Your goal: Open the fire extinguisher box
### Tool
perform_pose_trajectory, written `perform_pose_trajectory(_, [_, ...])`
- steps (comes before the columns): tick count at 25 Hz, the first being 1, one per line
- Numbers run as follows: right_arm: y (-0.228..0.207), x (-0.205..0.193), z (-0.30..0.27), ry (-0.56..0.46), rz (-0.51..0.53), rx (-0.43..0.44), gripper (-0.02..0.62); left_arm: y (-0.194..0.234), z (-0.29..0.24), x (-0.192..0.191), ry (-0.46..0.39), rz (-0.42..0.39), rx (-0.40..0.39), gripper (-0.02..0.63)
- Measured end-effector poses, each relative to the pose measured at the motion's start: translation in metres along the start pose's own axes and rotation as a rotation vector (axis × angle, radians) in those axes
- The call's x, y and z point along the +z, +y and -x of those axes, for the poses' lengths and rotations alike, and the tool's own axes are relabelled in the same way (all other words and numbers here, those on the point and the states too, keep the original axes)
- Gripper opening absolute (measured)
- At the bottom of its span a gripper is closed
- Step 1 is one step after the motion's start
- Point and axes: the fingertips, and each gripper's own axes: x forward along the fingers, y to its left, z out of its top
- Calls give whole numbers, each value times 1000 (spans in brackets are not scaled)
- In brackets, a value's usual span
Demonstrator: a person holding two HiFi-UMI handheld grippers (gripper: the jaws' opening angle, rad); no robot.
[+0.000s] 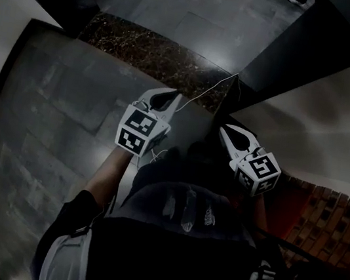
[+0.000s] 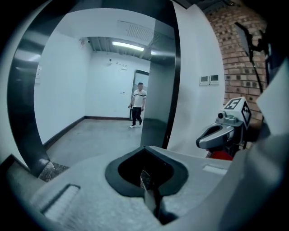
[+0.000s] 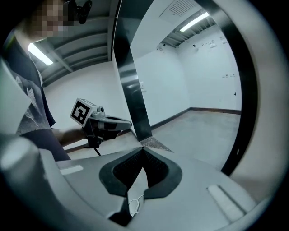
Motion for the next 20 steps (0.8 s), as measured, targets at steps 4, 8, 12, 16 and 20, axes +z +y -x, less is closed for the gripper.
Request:
perform_pose_trajectory(4, [-18, 24, -36, -5, 21, 39, 2, 26, -12, 14, -18, -3, 22, 0])
perform_pose_trajectory(8, [-39, 47, -59, -38, 23, 104, 2, 39, -28, 30, -24, 3, 23, 0])
perform_pose_trajectory(12, [-62, 80, -80, -69, 68, 156, 2, 57, -55, 53, -14, -26, 33, 0])
perform_pose_trajectory(16, [-82, 113, -98, -89, 125, 209, 2, 77, -90, 82, -14, -63, 48, 0])
perform_pose_trajectory(20, [-100, 126, -114, -59, 151, 278, 2, 81, -120, 95, -5, -97, 38, 0])
